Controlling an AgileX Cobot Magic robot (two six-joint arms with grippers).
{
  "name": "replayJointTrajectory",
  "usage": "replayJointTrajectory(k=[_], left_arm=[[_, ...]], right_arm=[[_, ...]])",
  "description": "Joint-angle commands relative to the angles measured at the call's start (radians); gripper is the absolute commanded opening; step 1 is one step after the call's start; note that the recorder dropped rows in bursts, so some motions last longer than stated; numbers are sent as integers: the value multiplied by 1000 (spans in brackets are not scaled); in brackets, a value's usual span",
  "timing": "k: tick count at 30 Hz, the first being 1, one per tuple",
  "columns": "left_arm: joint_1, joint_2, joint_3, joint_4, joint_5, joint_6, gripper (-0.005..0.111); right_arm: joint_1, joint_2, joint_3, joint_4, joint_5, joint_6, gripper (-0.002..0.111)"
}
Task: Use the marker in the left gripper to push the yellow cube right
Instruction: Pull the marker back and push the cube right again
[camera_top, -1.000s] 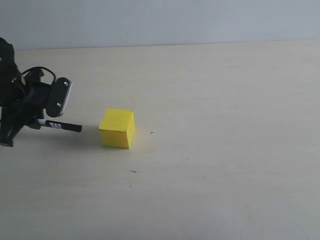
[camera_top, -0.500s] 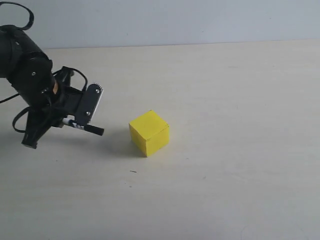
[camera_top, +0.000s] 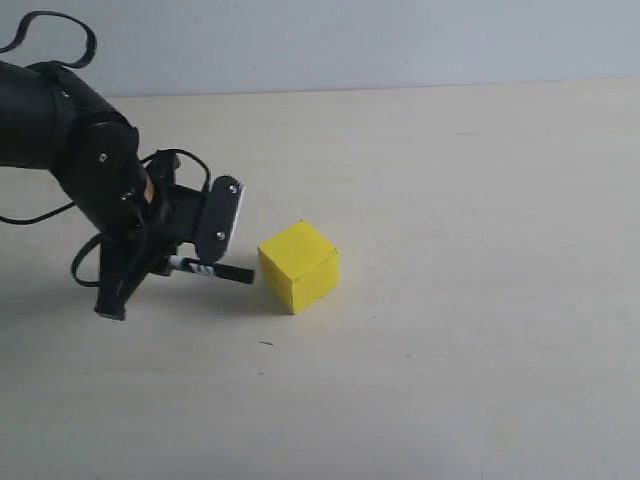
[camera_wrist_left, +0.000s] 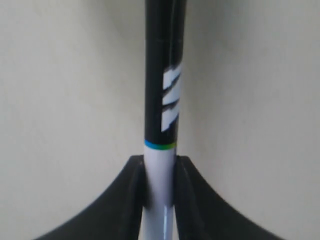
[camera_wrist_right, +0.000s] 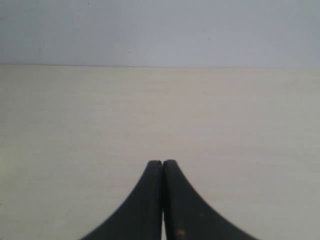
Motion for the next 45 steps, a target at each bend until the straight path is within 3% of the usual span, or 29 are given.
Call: replayJointTrajectory(k=[1, 4, 7, 12, 22, 30, 34, 40, 45], left_arm=[[-52, 38, -73, 0, -60, -156, 0], [-14, 30, -98, 60, 108, -181, 0], [5, 28, -98, 60, 168, -201, 0], [7, 34, -98, 16, 127, -230, 0], [-3, 70, -111, -81, -100, -240, 0], [-58, 127, -170, -69, -103, -258, 0], [-20, 106, -171, -10, -78, -353, 0], [41, 70, -168, 17, 52, -355, 0], [37, 72, -168, 12, 68, -354, 0]], right_arm=[[-6, -4, 4, -1, -4, -1, 0], [-6, -4, 4, -1, -4, -1, 0], [-6, -4, 4, -1, -4, -1, 0], [-6, -4, 4, -1, -4, -1, 0], [-6, -4, 4, -1, -4, -1, 0], [-6, -4, 4, -1, -4, -1, 0], [-6, -4, 4, -1, -16, -1, 0], [-6, -4, 4, -1, -12, -1, 0], [-6, -4, 4, -1, -12, -1, 0]])
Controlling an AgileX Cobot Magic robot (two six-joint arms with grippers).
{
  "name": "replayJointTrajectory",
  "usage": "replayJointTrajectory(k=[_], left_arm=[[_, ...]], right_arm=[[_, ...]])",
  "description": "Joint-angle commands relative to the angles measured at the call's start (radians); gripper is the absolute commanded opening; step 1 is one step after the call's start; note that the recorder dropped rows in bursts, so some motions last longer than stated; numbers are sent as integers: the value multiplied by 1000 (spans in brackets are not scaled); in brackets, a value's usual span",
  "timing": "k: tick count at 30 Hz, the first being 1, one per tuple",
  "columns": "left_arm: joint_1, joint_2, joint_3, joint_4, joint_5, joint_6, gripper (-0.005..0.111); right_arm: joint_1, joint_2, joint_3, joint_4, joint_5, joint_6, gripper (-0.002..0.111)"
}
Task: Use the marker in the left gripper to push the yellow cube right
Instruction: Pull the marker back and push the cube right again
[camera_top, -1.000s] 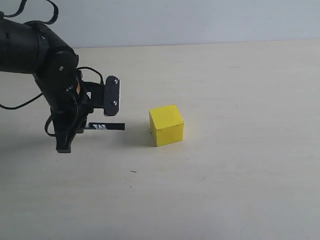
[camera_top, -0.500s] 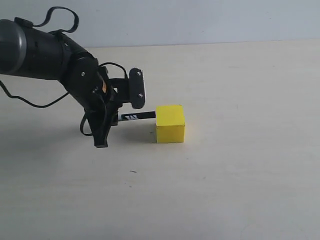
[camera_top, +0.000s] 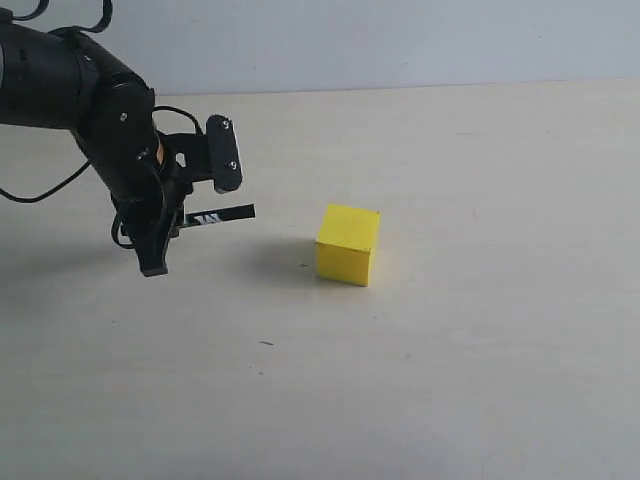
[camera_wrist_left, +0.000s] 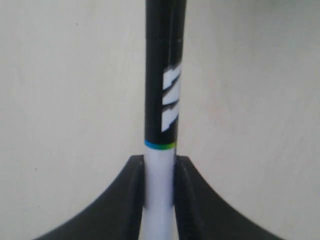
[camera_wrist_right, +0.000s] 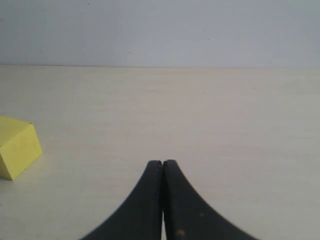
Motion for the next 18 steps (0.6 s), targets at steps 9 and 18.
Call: replayJointTrajectory(k=[9, 18], left_arm=[[-167, 36, -5, -14, -71, 12, 0], [-169, 0, -5, -3, 4, -22, 0]], right_arm=[[-6, -4, 4, -1, -12, -1, 0], [-6, -4, 4, -1, -11, -1, 0]])
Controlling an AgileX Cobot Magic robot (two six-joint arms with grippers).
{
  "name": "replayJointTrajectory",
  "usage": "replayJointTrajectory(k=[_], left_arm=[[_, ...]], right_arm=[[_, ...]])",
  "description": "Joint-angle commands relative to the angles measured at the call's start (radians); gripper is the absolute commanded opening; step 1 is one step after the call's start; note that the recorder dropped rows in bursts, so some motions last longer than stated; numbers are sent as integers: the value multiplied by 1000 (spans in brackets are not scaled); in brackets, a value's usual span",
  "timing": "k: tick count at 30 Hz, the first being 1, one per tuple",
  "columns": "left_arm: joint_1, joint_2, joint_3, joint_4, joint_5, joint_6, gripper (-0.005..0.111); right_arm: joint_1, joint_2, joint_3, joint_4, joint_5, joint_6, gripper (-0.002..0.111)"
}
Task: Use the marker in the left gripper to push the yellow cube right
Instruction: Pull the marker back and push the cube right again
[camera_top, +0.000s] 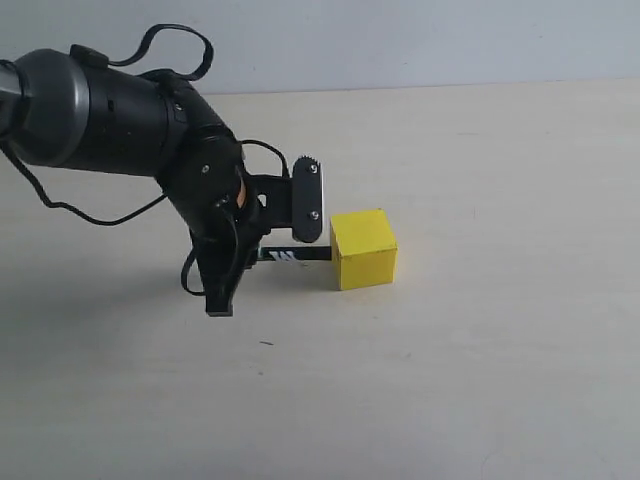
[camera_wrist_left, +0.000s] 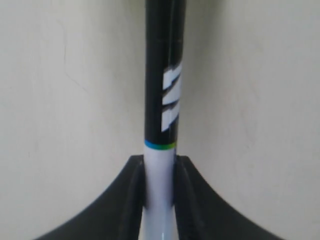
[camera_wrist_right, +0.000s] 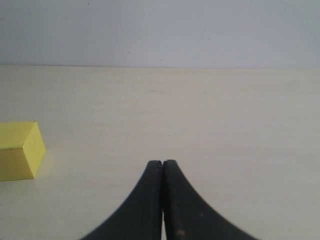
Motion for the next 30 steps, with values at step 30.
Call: replayJointTrajectory(k=[30], left_arm=[[184, -42, -5, -39, 278, -12, 0]], right_arm=[[-6, -4, 4, -1, -8, -1, 0]])
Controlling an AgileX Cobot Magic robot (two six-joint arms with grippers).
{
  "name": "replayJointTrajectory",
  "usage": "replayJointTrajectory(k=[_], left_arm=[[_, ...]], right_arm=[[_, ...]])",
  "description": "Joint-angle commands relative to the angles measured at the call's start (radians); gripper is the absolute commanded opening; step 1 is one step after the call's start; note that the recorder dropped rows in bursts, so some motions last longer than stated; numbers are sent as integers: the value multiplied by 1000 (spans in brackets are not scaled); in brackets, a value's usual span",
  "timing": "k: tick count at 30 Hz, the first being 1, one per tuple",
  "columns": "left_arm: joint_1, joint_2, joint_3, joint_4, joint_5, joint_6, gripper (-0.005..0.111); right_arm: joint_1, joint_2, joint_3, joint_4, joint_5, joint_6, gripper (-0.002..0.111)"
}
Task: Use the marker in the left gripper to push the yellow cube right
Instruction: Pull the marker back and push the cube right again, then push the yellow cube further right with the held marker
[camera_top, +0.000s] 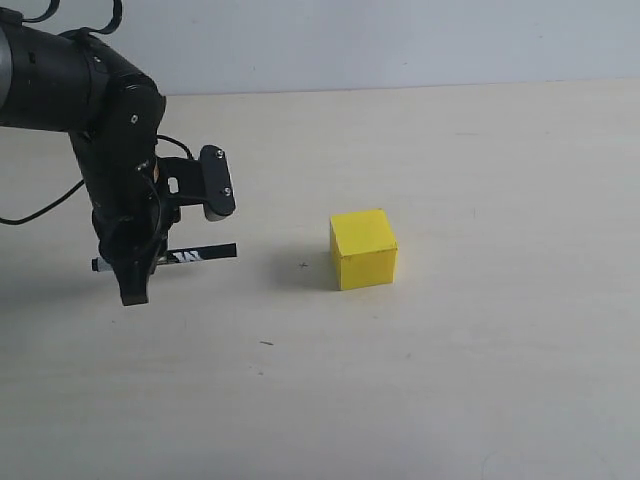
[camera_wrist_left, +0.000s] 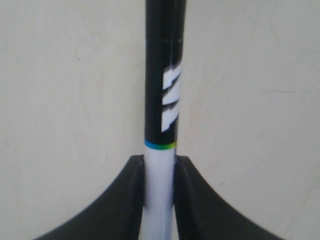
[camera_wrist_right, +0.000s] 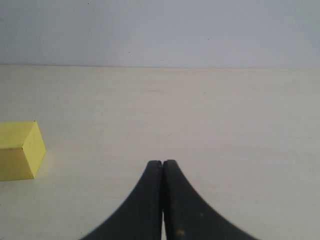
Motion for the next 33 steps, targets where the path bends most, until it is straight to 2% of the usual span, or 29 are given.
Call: replayJointTrajectory(k=[1, 6, 10, 17, 22, 24, 27, 33], left_arm=[[2, -11, -5, -14, 6, -3, 0], [0, -11, -5, -26, 6, -3, 0], [-28, -9, -5, -33, 6, -3, 0], [-149, 18, -37, -22, -89, -45, 0], [-250, 132, -194, -22, -83, -97, 0], [-283, 171, -253, -11, -40, -108, 0], [-292, 185, -285, 24, 40, -115, 0], [-240, 157, -285, 45, 107, -150, 0]], right_arm=[[-6, -4, 4, -1, -8, -1, 0], [-6, -4, 4, -1, -8, -1, 0], [-6, -4, 4, -1, -8, -1, 0], [-6, -4, 4, -1, -8, -1, 0], [-6, -4, 4, -1, -8, -1, 0], [-6, -4, 4, -1, -8, -1, 0], [-6, -4, 4, 1, -9, -1, 0], [-6, -4, 4, 1, -4, -1, 0]])
